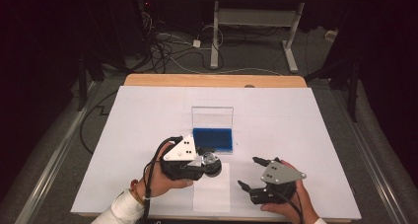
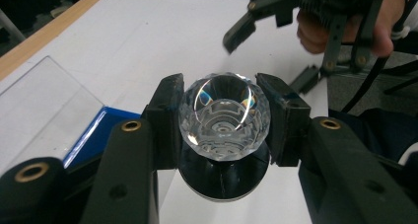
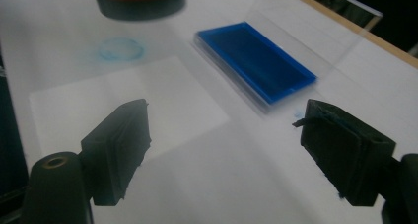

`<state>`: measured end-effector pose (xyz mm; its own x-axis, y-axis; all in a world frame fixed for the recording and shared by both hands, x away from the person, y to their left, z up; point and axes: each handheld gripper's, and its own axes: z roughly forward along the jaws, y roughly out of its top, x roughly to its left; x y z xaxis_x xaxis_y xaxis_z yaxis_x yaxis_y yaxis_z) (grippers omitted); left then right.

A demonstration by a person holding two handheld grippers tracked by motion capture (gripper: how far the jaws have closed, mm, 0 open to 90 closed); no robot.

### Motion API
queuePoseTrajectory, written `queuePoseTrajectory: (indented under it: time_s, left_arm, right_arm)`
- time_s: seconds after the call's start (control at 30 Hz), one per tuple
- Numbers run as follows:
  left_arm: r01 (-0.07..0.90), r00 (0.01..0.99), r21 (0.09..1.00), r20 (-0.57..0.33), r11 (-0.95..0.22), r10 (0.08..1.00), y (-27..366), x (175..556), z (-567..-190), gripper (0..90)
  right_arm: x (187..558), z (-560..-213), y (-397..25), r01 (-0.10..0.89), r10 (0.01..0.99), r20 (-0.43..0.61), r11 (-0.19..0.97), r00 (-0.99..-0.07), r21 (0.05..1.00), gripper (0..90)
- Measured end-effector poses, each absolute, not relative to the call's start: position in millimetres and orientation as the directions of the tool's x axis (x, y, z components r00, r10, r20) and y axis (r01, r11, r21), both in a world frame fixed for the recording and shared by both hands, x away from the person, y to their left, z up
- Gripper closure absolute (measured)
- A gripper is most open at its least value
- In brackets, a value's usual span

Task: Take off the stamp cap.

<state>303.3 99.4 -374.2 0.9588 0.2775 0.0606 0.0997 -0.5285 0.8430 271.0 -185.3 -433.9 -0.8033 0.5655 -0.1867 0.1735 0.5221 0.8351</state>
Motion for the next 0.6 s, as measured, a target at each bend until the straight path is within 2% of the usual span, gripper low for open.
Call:
queuePoseTrajectory:
  time_s: [0.27, 0.6]
  left_arm:
    - [0.113, 0.958, 0.859, 0.038, -0.499, 0.283, 98.2, 305.0, -376.0, 54.7]
    - [0.132, 0.958, 0.876, 0.008, -0.464, 0.287, 103.4, 307.5, -375.2, 54.6]
  right_arm:
    - [285.1, -437.4, -138.8, 0.154, 0.497, -0.152, 0.522, -0.854, 0.839, 19.7]
    - [293.3, -432.3, -114.7, 0.115, 0.477, -0.155, 0.490, -0.865, 0.864, 24.3]
